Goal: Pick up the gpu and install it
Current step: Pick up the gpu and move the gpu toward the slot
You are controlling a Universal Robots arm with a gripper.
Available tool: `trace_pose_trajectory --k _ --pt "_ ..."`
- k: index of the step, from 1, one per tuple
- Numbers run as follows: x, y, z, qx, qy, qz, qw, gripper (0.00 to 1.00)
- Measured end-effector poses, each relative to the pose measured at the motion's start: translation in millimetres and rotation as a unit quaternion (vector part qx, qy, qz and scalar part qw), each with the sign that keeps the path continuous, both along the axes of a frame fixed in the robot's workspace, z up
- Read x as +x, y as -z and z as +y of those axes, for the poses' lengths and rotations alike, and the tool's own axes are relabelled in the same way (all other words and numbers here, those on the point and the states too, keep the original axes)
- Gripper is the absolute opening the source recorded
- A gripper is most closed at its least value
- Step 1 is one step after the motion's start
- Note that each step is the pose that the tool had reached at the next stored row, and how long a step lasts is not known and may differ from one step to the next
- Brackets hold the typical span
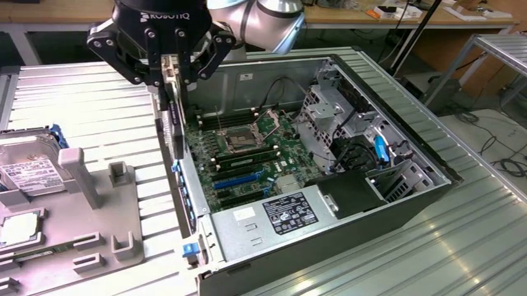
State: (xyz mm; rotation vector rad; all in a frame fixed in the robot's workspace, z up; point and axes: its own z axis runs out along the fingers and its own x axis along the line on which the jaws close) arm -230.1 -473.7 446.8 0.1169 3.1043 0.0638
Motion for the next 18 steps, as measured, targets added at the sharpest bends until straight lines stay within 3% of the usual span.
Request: trace_pose_trajectory --k 18 --pt "38.2 0.0 0.0 0.0000 0.000 0.0000 1.0000 0.27"
